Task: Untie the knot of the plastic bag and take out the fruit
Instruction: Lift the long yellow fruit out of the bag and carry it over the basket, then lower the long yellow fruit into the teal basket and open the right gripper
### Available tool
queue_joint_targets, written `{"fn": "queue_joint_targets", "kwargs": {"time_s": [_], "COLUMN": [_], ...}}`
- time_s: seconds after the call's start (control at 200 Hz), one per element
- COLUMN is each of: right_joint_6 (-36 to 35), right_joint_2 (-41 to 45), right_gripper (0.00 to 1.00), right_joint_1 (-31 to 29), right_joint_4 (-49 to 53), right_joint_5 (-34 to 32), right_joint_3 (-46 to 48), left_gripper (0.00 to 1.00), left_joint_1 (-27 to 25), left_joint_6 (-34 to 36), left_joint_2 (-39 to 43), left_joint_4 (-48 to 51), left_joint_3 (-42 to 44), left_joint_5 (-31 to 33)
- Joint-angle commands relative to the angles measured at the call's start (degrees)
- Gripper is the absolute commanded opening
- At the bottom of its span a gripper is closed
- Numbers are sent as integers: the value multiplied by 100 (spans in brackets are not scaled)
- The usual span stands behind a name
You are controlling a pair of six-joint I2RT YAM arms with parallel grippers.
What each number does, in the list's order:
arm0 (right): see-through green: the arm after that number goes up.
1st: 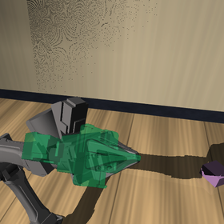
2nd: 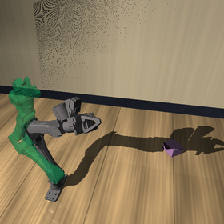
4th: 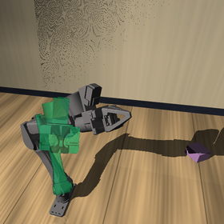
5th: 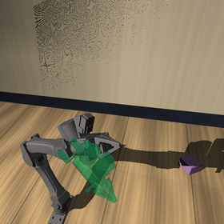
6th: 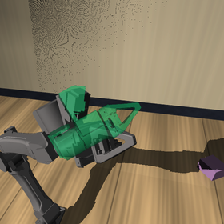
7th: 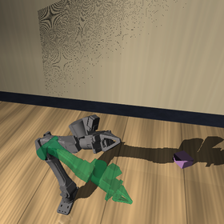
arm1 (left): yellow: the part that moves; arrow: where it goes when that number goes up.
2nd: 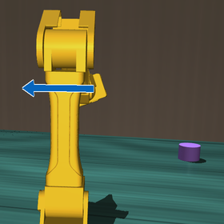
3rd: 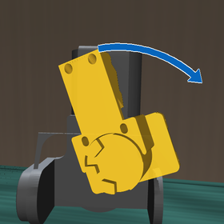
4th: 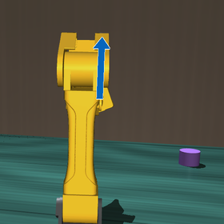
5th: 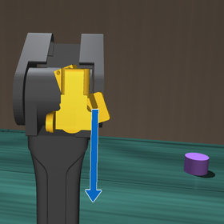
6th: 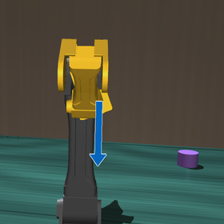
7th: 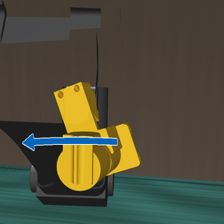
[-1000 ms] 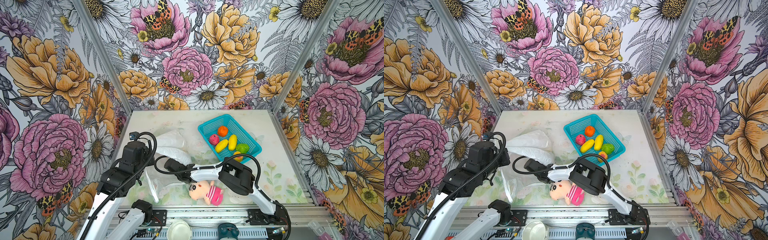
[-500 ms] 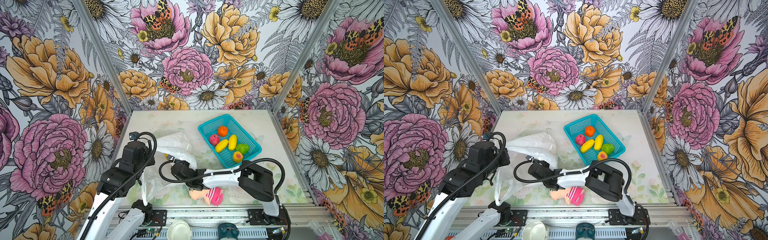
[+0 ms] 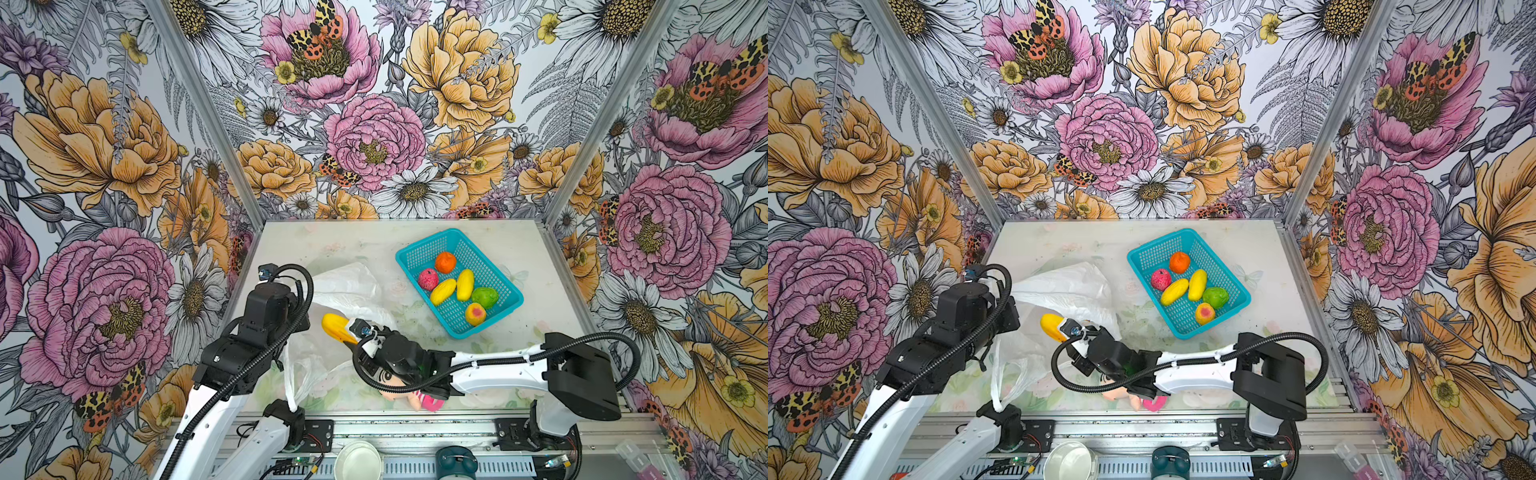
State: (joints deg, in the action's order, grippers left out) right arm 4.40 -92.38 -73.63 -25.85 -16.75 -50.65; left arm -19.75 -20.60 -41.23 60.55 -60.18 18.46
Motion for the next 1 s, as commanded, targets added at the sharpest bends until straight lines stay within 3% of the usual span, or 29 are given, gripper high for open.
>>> {"fn": "queue_joint_targets", "kwargs": {"time_s": [0.0,0.14,0.315,0.615,0.775,0.996], "right_joint_6": [-89,-92,42,1228,1902,3195], "right_joint_2": [651,1350,2073,2940,2747,1488], "right_gripper": [28,28,26,26,27,26], "right_joint_1": [-30,-7,280,1754,2501,3718], "right_joint_4": [-784,-1193,-1397,-1264,-885,194], "right_joint_5": [342,450,27,-391,-373,-149], "right_joint_3": [435,1009,1567,2338,2367,1840], "left_gripper": [0,0,0,0,0,0], "left_joint_1": [-39,-38,-39,-38,-36,-54], "left_joint_6": [-49,-49,-49,-49,-49,-49], "left_joint_2": [36,36,36,28,25,25], "left_joint_4": [-123,-126,-127,-123,-121,-123], "left_joint_3": [60,67,60,60,59,62], "left_joint_5": [106,114,114,115,115,123]}}
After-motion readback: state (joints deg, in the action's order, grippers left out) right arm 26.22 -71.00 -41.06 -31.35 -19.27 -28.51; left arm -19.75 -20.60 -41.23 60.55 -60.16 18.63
